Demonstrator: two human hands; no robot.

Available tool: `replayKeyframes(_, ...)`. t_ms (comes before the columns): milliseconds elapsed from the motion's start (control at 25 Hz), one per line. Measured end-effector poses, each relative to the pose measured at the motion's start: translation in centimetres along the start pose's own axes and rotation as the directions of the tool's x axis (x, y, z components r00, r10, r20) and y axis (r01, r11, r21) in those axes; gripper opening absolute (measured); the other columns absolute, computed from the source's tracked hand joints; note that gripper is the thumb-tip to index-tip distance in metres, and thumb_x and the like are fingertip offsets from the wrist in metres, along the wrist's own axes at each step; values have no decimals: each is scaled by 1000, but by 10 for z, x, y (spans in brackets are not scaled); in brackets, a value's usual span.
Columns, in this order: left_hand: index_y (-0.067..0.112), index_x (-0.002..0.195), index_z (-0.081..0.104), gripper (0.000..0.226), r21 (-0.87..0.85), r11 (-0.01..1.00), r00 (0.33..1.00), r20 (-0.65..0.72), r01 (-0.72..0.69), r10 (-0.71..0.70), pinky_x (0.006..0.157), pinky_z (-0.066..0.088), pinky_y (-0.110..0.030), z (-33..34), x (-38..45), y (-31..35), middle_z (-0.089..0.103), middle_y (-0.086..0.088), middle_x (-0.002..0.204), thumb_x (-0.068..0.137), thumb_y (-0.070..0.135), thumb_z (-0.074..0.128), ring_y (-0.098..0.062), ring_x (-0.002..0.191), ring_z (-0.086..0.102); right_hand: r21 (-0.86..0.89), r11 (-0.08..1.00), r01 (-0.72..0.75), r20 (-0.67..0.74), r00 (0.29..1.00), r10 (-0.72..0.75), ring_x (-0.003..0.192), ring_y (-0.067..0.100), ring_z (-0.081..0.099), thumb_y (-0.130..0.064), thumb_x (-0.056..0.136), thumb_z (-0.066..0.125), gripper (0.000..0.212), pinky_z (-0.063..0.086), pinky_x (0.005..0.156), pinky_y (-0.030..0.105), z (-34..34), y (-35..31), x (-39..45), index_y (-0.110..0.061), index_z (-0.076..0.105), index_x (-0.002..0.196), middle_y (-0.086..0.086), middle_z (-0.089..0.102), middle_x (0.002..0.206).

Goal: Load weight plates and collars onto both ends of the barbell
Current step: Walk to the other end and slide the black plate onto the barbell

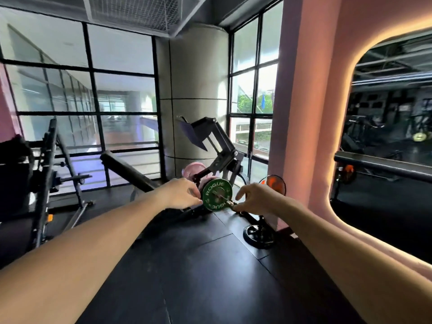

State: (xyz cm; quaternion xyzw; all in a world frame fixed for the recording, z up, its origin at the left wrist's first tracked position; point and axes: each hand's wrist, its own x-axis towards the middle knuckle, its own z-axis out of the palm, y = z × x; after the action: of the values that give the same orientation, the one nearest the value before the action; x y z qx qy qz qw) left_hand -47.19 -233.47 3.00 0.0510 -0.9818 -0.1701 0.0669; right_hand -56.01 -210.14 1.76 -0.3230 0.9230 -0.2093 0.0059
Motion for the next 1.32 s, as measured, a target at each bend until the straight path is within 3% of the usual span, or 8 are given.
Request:
replayKeyframes(80,35,98,73,15,12,999,998,17,-53,53,66,41,-17,12,71,-11,64,21,82,86,43,73,-3,79,58,7,999,-49,-13,999,49,97,20,69,-39,83,78,30,60,84,35,4,31,57,-27,71,110,2,68,112)
replayKeyframes(280,37,103,73,22,53,991,991,48,-126,123,90,49,-27,44,253,-23,63,17,95,84,49,71,-12,103,61,57,991,-118,-59,991,122,73,5,62,-40,81,80,27,44,45,13,2,122,198,-32,69,105,-3,66,99)
replayKeyframes(400,38,99,73,20,54,984,985,39,-167,165,97,52,-34,46,359,-19,66,9,114,83,49,72,-13,107,62,69,983,-172,-88,980,177,85,10,61,-39,85,78,29,52,59,21,-21,174,273,-30,69,111,-2,61,110)
replayKeyframes(520,44,92,69,14,-2,975,975,30,-221,221,77,52,-25,45,464,-9,67,15,100,81,53,70,-7,92,64,109,961,-252,-123,956,265,99,20,64,-37,88,75,32,61,80,36,-48,225,350,-30,66,118,4,58,124)
replayKeyframes(720,41,89,68,8,-103,941,942,62,-322,329,59,44,-17,81,626,5,70,10,94,86,45,74,2,73,61,99,944,-315,-128,937,326,97,14,58,-34,89,74,38,46,62,17,-63,309,447,-21,65,124,4,61,124)
replayKeyframes(840,37,91,71,8,-150,909,912,80,-389,403,57,44,-14,122,737,27,70,9,89,85,40,75,-4,71,62,70,908,-414,-163,893,420,100,15,58,-39,87,75,41,44,74,22,-73,375,500,-22,68,123,-1,63,114)
replayKeyframes(1080,26,100,76,19,-185,759,744,156,-624,649,70,46,-21,184,929,139,68,8,87,85,37,76,-13,85,64,94,756,-648,-282,711,645,94,13,60,-41,85,74,30,42,73,22,-125,503,553,-26,71,111,-9,62,95)
replayKeyframes(1320,25,98,75,19,-298,515,464,228,-804,856,53,39,-8,258,1018,304,66,11,82,86,39,75,4,61,55,154,529,-835,-366,449,815,107,19,62,-42,86,73,32,41,80,25,-182,619,519,-26,70,113,-4,61,102)
